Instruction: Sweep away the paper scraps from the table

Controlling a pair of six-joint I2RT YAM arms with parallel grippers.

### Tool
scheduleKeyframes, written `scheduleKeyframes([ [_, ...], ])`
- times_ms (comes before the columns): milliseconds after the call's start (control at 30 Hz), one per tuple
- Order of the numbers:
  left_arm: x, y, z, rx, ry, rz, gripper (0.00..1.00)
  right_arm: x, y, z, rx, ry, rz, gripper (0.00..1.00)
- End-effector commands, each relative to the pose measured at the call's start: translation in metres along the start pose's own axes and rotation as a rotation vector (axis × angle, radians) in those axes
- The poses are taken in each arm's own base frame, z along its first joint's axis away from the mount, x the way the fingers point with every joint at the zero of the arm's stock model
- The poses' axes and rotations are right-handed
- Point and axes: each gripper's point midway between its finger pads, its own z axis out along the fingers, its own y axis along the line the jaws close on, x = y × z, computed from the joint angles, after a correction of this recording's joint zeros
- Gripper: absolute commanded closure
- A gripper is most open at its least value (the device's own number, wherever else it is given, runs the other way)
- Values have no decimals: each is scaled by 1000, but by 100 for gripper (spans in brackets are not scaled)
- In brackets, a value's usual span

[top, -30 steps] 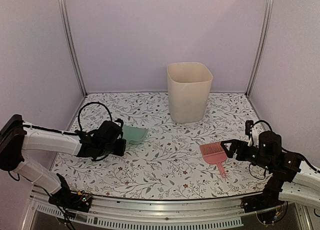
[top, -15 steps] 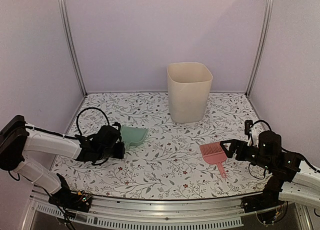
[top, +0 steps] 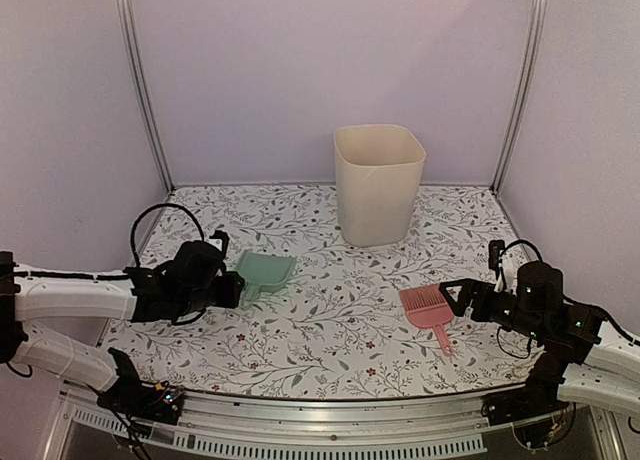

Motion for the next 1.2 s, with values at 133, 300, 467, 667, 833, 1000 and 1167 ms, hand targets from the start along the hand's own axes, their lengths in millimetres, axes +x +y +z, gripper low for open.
scheduleKeyframes([
  [133, -56, 19, -59, -40, -186, -40, 39, -44, 38, -17, -128, -121, -36, 1],
  [300, -98, 43, -93, -137, -309, -81, 19, -68, 44, -17, -118, -226, -79, 1],
  [467, -141, 77, -111, -336, -406, -77, 8, -106, 39, -14, 40, -310, -149, 1],
  [667, -181, 107, -97, -434, -505, 16, 10, -142, 34, 6, 174, -318, -248, 1],
  [833, -185, 151, -87, -525, -625, 13, 9, -154, 34, 21, 190, -313, -338, 1],
  [1000, -176, 198, -61, -589, -582, -36, 10, -145, 50, 26, 64, -282, -403, 1],
  [1167, -168, 218, -42, -632, -605, 44, 11, -144, 41, 19, 87, -322, -400, 1],
])
